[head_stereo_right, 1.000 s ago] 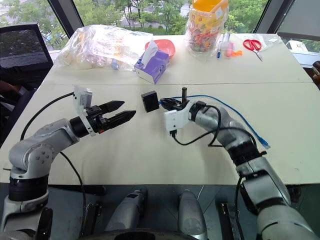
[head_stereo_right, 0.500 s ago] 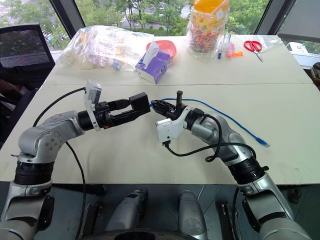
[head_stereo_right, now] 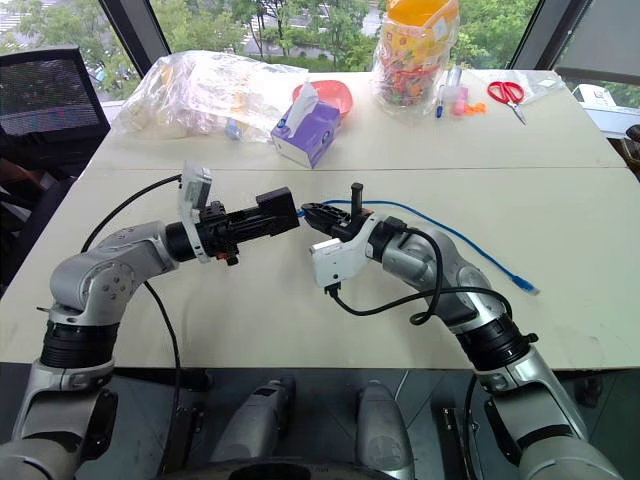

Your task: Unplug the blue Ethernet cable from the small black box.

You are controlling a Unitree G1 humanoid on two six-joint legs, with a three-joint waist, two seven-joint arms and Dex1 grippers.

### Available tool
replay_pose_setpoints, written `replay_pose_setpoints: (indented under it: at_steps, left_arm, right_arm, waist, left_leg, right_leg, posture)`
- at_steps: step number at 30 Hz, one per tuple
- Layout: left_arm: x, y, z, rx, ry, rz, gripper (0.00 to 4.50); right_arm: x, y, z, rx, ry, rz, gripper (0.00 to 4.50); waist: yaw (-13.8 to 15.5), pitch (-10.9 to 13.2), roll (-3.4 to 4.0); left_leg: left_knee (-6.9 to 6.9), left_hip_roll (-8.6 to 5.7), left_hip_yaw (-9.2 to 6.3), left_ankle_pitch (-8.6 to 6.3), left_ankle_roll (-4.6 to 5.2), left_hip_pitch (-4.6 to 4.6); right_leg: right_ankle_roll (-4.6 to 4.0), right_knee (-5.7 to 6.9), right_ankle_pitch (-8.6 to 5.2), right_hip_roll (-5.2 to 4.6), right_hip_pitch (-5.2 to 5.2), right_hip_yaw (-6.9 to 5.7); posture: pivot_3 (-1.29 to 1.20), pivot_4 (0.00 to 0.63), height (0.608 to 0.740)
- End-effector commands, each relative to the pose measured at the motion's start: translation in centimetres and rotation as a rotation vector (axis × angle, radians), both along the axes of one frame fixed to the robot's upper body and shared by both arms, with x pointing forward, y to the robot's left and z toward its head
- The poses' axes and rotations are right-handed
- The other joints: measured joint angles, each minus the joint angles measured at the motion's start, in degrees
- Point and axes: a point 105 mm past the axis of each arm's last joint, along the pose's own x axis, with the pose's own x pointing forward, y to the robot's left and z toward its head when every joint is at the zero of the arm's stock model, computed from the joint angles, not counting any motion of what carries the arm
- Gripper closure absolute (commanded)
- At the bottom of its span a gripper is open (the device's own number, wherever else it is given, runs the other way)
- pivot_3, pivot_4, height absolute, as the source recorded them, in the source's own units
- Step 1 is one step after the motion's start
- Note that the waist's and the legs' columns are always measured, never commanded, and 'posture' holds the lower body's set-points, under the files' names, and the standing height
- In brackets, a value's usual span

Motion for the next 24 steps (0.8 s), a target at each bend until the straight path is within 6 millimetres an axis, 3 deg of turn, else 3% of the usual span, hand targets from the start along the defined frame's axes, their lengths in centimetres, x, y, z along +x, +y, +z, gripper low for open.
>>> replay_pose_setpoints:
  at_steps: [1,4,9,13,17,21,24]
  left_arm:
    - [0.1,0.3,0.8,-0.003,-0.046,0.019,4.00]
    - [0.0,0.2,0.7,0.007,-0.047,0.011,4.00]
    - [-0.2,0.0,0.5,0.037,-0.069,-0.005,4.00]
    - [-0.3,0.0,0.4,0.054,-0.081,-0.018,4.00]
    - [-0.8,0.2,0.4,0.077,-0.093,-0.049,4.00]
    - [-2.3,0.6,0.6,0.107,-0.131,-0.150,4.00]
    - [-3.0,0.8,1.4,0.087,-0.148,-0.207,4.00]
  right_arm:
    - [-1.2,0.9,1.9,0.035,-0.052,0.063,4.50]
    - [-1.2,0.9,2.0,0.031,-0.048,0.070,4.50]
    - [-0.8,0.6,2.5,0.063,0.004,0.070,2.14]
    - [-0.1,-0.4,3.1,0.101,0.170,0.047,0.08]
    - [0.0,-1.5,4.0,0.159,0.413,0.052,0.08]
    - [-1.9,-2.2,4.4,0.209,0.846,0.137,0.08]
    - [-2.9,-3.2,4.1,0.174,1.069,0.169,0.08]
  waist:
    - [0.0,0.0,0.00]
    - [0.0,0.0,0.00]
    - [0.0,0.0,-0.02]
    - [0.1,0.0,-0.04]
    - [0.0,0.1,-0.09]
    - [-0.1,0.1,-0.08]
    - [0.1,0.1,-0.09]
  left_leg:
    - [0.00,0.00,0.00,0.00,0.00,0.00]
    - [0.00,0.00,0.00,0.00,0.00,0.00]
    - [0.00,0.00,0.00,0.00,0.00,0.00]
    - [0.00,0.00,0.00,0.00,0.00,0.00]
    - [-0.01,0.00,0.00,0.00,0.00,0.00]
    - [-0.09,0.02,0.01,-0.01,0.01,-0.01]
    - [-0.13,0.03,0.00,-0.02,0.01,-0.04]
  right_leg:
    - [0.00,0.00,0.00,0.00,0.00,0.00]
    - [0.00,0.00,0.00,0.00,0.00,0.00]
    - [0.00,0.00,0.00,0.00,0.00,0.00]
    - [-0.01,-0.01,0.00,-0.01,0.00,0.00]
    - [-0.01,-0.04,-0.01,-0.02,0.01,0.00]
    - [-0.02,-0.10,-0.01,-0.04,0.00,0.00]
    - [-0.04,-0.17,-0.03,-0.04,-0.02,-0.03]
  posture:
    - [0.00,0.150,0.728]
    - [0.00,0.150,0.728]
    - [0.00,0.150,0.728]
    - [0.00,0.150,0.728]
    - [0.00,0.150,0.728]
    - [0.00,0.150,0.728]
    - [0.00,0.150,0.728]
